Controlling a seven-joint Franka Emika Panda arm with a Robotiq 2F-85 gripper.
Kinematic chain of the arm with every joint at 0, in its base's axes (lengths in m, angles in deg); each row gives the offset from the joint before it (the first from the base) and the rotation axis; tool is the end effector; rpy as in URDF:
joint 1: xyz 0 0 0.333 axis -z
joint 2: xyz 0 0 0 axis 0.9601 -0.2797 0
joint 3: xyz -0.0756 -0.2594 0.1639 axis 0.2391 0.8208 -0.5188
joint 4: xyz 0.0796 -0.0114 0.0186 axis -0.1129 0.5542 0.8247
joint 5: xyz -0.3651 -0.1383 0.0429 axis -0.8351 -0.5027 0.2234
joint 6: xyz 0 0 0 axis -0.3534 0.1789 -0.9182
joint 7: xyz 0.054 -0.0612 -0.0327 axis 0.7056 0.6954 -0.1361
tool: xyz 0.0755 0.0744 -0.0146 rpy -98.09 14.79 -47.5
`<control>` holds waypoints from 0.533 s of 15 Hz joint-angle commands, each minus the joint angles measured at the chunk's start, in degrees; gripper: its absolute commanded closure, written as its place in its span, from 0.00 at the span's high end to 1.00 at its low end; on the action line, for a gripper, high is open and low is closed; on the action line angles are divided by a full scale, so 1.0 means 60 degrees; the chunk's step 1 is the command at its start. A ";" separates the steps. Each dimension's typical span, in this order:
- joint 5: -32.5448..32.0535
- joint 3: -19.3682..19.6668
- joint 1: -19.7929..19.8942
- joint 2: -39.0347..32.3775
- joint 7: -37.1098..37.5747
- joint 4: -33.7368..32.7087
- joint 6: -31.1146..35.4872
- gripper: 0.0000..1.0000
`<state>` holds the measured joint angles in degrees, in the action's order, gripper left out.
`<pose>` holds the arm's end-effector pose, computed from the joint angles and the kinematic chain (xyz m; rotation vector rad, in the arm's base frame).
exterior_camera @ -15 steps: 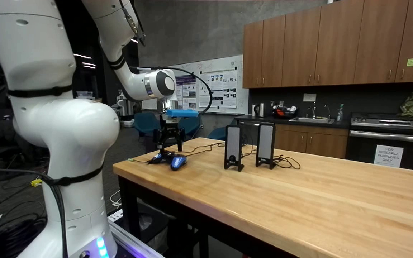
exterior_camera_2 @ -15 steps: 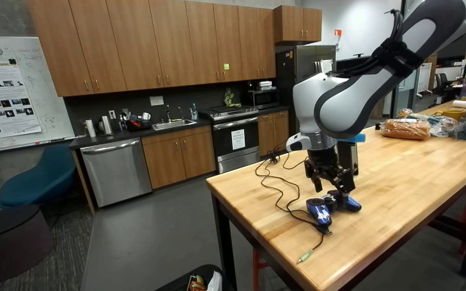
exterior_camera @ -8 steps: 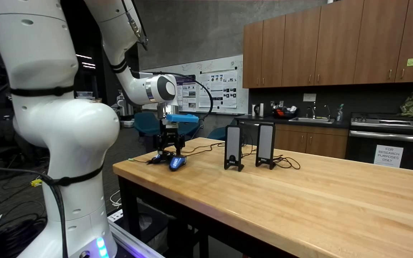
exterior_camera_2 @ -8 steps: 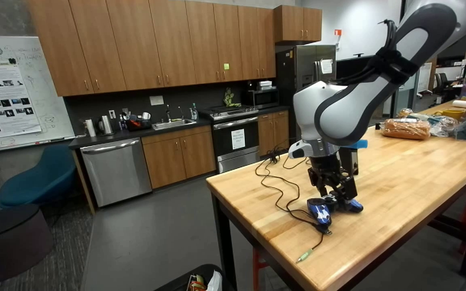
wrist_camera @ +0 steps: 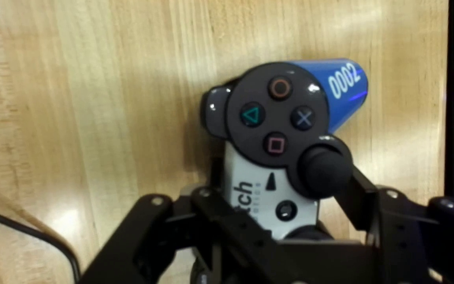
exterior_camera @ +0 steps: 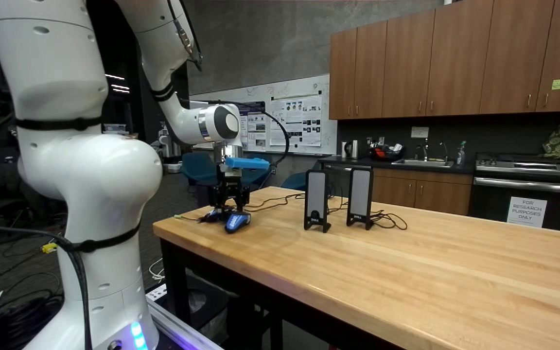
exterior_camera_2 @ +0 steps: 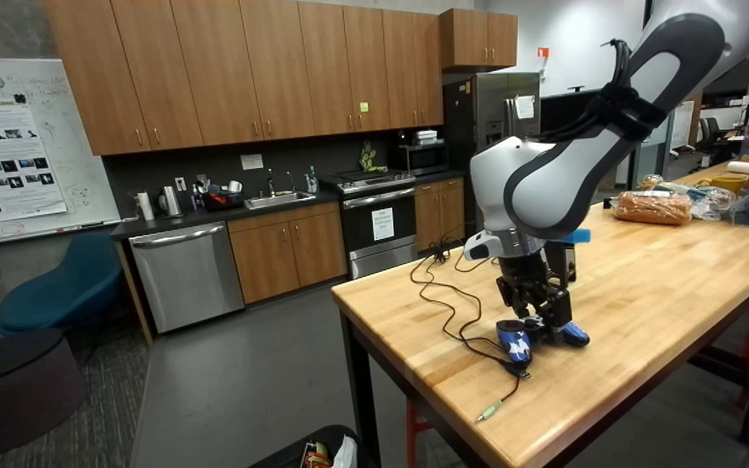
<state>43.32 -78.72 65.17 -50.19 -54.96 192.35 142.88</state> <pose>0.3979 0.0837 0.2911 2.3661 2.0051 -0.3701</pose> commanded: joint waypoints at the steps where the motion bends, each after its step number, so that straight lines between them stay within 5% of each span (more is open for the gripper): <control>1: 0.0077 0.0041 0.0094 0.0060 0.0188 -0.0013 0.0070 0.41; 8: 0.0249 0.0200 0.0260 0.0339 0.0415 0.0058 -0.0116 0.41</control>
<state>43.69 -78.22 66.04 -50.15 -52.93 192.30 142.85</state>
